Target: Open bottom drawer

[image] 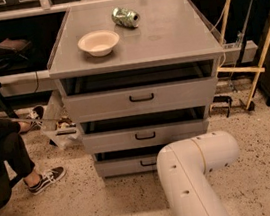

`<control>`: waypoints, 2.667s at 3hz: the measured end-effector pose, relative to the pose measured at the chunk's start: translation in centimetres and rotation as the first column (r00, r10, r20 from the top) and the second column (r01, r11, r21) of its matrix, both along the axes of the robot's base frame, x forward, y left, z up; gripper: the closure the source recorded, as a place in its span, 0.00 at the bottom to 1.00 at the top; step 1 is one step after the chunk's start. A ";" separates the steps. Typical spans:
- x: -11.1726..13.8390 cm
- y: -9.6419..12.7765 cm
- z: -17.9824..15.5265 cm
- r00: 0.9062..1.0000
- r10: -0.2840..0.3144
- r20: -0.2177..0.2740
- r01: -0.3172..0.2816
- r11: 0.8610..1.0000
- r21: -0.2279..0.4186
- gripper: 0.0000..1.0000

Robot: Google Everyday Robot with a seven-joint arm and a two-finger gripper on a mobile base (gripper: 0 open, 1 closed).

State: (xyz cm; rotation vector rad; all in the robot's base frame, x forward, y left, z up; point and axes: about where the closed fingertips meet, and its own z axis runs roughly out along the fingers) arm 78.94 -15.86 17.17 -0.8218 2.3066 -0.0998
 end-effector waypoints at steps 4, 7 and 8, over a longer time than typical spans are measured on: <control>-0.8 1.1 1.3 0.999 -0.053 -0.004 0.053 0.996 0.065 1.00; -3.2 0.3 0.9 1.000 -0.031 0.005 0.030 0.997 0.070 1.00; -3.3 0.3 1.4 1.000 -0.031 0.005 0.030 0.997 0.070 1.00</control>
Offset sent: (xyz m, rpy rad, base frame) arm -0.2935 0.1062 -0.1552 0.4712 0.0137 -0.4597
